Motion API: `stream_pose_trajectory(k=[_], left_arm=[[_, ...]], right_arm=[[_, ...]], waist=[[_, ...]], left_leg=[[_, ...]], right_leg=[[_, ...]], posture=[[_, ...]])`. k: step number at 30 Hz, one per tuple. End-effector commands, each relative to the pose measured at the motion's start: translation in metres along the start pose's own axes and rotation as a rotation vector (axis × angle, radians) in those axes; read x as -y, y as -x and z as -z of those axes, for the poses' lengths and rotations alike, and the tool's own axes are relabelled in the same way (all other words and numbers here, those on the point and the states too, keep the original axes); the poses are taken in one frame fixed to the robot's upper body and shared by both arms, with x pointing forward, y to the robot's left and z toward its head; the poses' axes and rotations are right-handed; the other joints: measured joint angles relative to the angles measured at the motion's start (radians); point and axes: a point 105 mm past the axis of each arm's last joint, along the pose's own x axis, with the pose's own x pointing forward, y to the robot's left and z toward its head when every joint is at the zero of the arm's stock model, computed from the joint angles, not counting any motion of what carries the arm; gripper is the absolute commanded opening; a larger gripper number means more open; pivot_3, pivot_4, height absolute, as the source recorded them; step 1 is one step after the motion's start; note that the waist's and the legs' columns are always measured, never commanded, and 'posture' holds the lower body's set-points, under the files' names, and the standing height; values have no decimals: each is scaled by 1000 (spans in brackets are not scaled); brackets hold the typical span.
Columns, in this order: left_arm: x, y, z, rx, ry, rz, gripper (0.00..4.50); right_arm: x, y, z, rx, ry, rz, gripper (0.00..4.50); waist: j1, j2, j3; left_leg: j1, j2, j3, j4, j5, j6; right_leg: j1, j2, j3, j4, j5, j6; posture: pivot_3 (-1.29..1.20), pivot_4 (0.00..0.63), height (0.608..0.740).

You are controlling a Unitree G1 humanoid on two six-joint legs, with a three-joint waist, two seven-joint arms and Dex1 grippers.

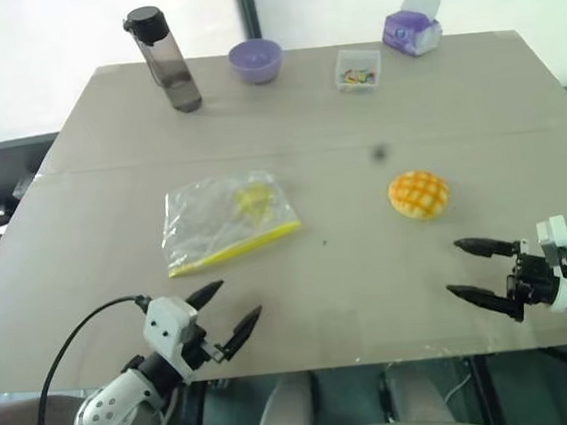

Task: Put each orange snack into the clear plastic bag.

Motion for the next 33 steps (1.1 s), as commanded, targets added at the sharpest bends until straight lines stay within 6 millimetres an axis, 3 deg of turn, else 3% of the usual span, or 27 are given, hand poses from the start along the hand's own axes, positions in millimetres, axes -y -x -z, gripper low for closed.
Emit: stream_pose_trajectory(k=[1,7,20,23,26,30,33], left_arm=[[-5,-3,-9,40,-47,-14,4500],[-14,-11,-11,62,-70,-24,4500],[-10,-10,-9,71,-50,-21,4500],[-19,-8,-10,76,14,-51,4500],[-33,2,-13,66,156,-68,4500],[-62,32,-30,103,367,-62,4500],[-72,45,-19,-28,411,-69,4500]], right_arm=[[2,5,-6,24,33,19,4451],[2,6,-4,38,38,37,4451],[1,5,-3,39,32,33,4451],[2,4,-2,39,31,33,4451],[2,2,-3,42,31,32,4451],[2,1,-9,66,21,27,4451],[3,0,-12,78,17,33,4451]], waist=[[0,0,0],[0,0,0],[-1,0,0],[-1,0,0],[-2,0,0],[-4,0,0],[-4,0,0]], left_leg=[[0,0,0,0,0,0],[0,0,0,1,0,0],[0,0,0,1,0,0],[0,0,0,1,0,0],[0,0,0,1,0,0],[1,2,-1,1,0,0],[2,2,0,2,0,0]], right_leg=[[0,0,0,0,0,0],[0,1,0,1,0,0],[0,1,0,1,0,0],[0,1,0,1,0,0],[0,1,0,2,0,0],[0,2,-1,3,0,0],[0,2,0,4,0,0]], posture=[[0,150,740],[0,150,740],[0,150,740],[0,150,740],[0,150,740],[0,150,740],[0,150,740]])
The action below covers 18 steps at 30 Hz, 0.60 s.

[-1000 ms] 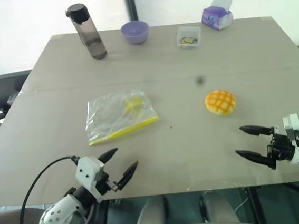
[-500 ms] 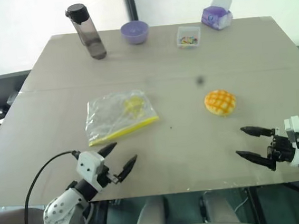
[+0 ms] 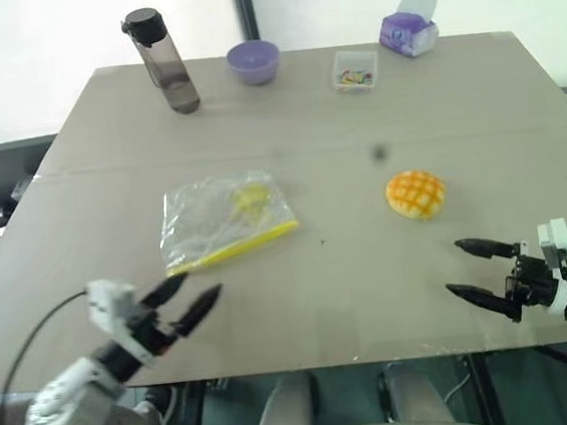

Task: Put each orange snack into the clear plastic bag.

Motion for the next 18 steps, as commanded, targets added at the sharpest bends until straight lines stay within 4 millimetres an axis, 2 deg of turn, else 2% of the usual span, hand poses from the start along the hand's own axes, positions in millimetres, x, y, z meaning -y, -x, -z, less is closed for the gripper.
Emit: stream_pose_trajectory(k=[1,4,10,14,18], left_arm=[[-11,15,5,-102,84,-4,4500],[-33,19,6,-113,186,-76,4500],[-49,9,2,-87,260,-124,4500],[-74,5,-17,-5,274,-185,4500],[-75,-4,-28,35,315,-151,4500]], right_arm=[[3,-1,-17,56,26,15,4451],[3,-2,-18,59,19,8,4451],[-5,-6,-28,96,-9,-19,4451],[-22,-8,-39,130,-2,-100,4451],[-25,-12,-49,168,53,-114,4451]], waist=[[0,0,0],[0,0,0],[1,0,0],[1,0,0],[-1,-2,-1]], left_leg=[[0,0,0,0,0,0],[1,-1,1,0,0,0],[2,-1,0,0,0,0],[3,0,0,0,0,0],[3,-1,1,1,0,0]], right_leg=[[0,0,0,0,0,0],[0,0,1,0,0,0],[0,0,1,4,0,0],[0,0,1,5,0,0],[0,0,2,6,0,0]], posture=[[0,150,740],[0,150,740],[0,150,740],[0,150,740],[0,150,740]])
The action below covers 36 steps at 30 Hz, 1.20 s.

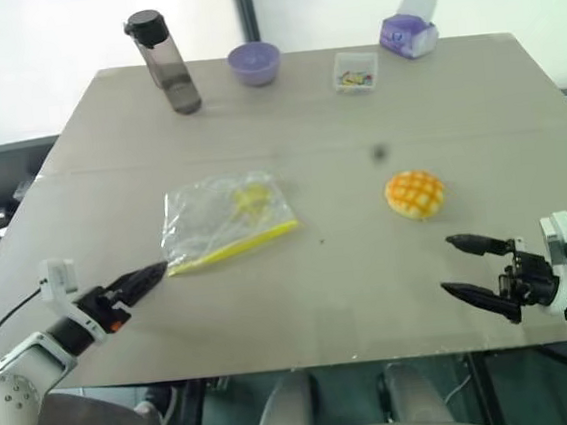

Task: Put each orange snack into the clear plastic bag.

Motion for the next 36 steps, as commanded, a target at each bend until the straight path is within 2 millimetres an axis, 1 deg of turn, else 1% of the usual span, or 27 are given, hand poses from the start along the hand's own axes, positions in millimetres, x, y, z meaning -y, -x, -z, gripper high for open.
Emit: stream_pose_trajectory(k=[1,3,6,11,15,16,18,21,24,29,31,34,36], left_arm=[[0,3,-16,44,25,8,4500],[-6,3,-14,39,50,-16,4500],[-10,1,-6,8,78,-35,4500],[-17,-5,3,-26,132,-74,4500],[-23,-19,12,-51,171,-116,4500],[-21,-24,14,-53,199,-107,4500],[-12,-34,24,-96,205,-58,4500],[3,-50,36,-148,208,-7,4500],[18,-65,56,-253,179,32,4500],[49,-75,84,-430,162,133,4500],[54,-79,88,-451,152,144,4500],[56,-84,93,-461,159,144,4500],[57,-86,94,-460,172,151,3993]], right_arm=[[-3,-4,-19,62,88,-18,4451],[1,-7,-24,96,129,20,4451],[10,-12,-24,92,189,79,4451],[8,-16,-22,69,254,66,4451],[10,-16,-17,41,282,78,4451],[11,-15,-15,31,282,79,4451],[9,-15,-10,6,281,63,4451],[9,-16,-11,21,276,71,4451],[11,-18,-12,27,277,77,4451],[12,-18,-9,20,259,87,4451],[11,-19,-8,18,252,88,4451],[11,-22,-8,32,255,96,4451],[11,-22,-9,36,257,97,4500]], waist=[[-1,-2,-1],[-3,-2,-1],[-1,-1,-1],[1,-1,-1],[4,3,-3],[4,3,-3],[4,6,-6],[7,13,-10],[16,18,-14],[29,22,-18],[29,24,-20],[29,27,-23],[29,29,-24]], left_leg=[[0,0,0,0,0,0],[0,0,0,0,0,0],[0,0,0,0,0,0],[1,0,1,0,0,0],[5,0,1,0,0,0],[6,0,2,0,0,0],[8,0,2,0,0,0],[9,-1,3,0,0,0],[9,-3,2,0,0,0],[10,-5,2,1,0,0],[10,-5,1,1,0,0],[11,-6,1,1,0,0],[12,-6,1,1,0,0]], right_leg=[[0,0,0,0,0,0],[0,0,0,0,0,0],[-1,0,0,1,0,0],[-1,-1,1,2,0,0],[1,-1,2,4,0,0],[2,-1,2,5,0,0],[3,0,3,5,0,0],[4,-1,3,6,0,0],[5,-2,3,5,0,0],[7,-3,3,4,0,0],[7,-3,3,4,0,1],[10,-3,3,3,0,1],[11,-3,2,3,0,1]], posture=[[0,150,740],[0,150,740],[0,150,740],[0,150,740],[0,150,740],[0,150,740],[0,150,740],[0,150,740],[0,150,740],[0,150,740],[0,150,740],[0,150,740],[0,150,740]])
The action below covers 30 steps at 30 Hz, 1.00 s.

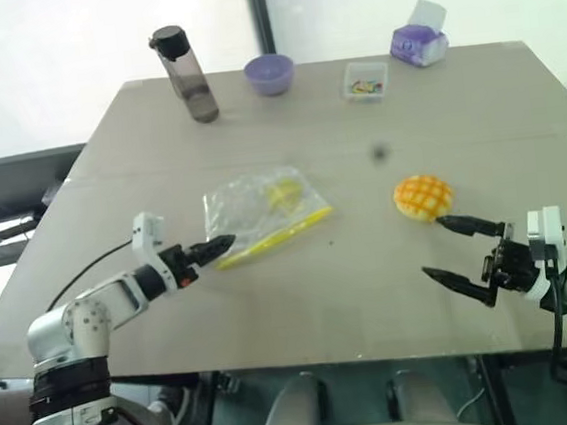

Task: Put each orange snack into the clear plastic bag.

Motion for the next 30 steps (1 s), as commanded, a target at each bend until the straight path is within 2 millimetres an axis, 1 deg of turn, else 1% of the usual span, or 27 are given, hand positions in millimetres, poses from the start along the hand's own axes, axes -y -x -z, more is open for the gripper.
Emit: stream_pose_trajectory(k=[1,3,4,5,8,9,10,13,17,21,24,27,30], left_arm=[[-3,-15,57,-197,146,12,3722],[-2,-14,59,-200,145,18,2866],[-2,-14,60,-199,146,18,2368],[-1,-14,60,-194,151,27,2010],[9,-13,58,-181,136,101,681],[13,-12,57,-176,145,124,306],[14,-12,58,-175,150,131,48],[14,-14,57,-137,165,139,48],[15,-16,47,-34,202,159,48],[29,-16,30,95,197,231,48],[39,-8,18,188,218,297,48],[51,0,15,218,234,363,48],[56,1,16,225,243,374,48]], right_arm=[[1,-3,-8,25,29,5,4500],[0,-2,-7,24,29,7,4500],[0,-2,-7,24,28,10,4500],[0,-2,-7,24,26,12,4500],[-1,-3,-6,21,13,6,4500],[-1,-3,-6,21,14,7,4500],[0,-3,-6,20,14,8,4500],[-1,-3,-5,18,12,6,4500],[-2,-4,-3,14,9,2,4500],[0,-4,-2,9,11,3,4500],[0,-5,-1,7,14,5,4500],[1,-5,-1,5,17,9,4500],[5,-7,3,-13,41,28,4500]], waist=[[-1,1,-1],[-2,1,-1],[-2,0,-1],[-2,0,-1],[-5,-1,0],[-6,-2,1],[-6,-2,1],[-6,-2,1],[-3,-2,1],[-1,-3,1],[-2,-8,4],[-7,-16,9],[-12,-19,11]], left_leg=[[0,0,0,0,0,0],[0,0,0,0,0,0],[0,0,0,0,0,0],[0,0,0,0,0,0],[-1,0,0,0,0,0],[-1,0,0,0,0,0],[-1,0,-1,-1,0,0],[-2,0,-1,-1,0,0],[-2,0,-1,-1,0,0],[-2,0,-1,-1,0,0],[-3,0,-2,-1,0,0],[-4,1,-3,-1,0,0],[-5,2,-4,-2,0,0]], right_leg=[[0,0,0,0,0,0],[0,0,0,0,0,0],[0,0,0,0,0,0],[0,0,0,-1,0,0],[0,0,0,-3,0,0],[0,0,0,-3,0,0],[0,0,-1,-4,0,0],[0,0,-1,-5,0,0],[0,0,-1,-5,0,0],[0,0,-1,-5,0,0],[0,-1,-2,-6,0,0],[0,0,-3,-7,0,0],[-1,0,-3,-9,0,0]], posture=[[0,150,740],[0,150,740],[0,150,740],[0,150,740],[0,150,740],[0,150,740],[0,150,740],[0,150,740],[0,150,740],[0,150,740],[0,150,740],[0,150,740],[0,150,740]])
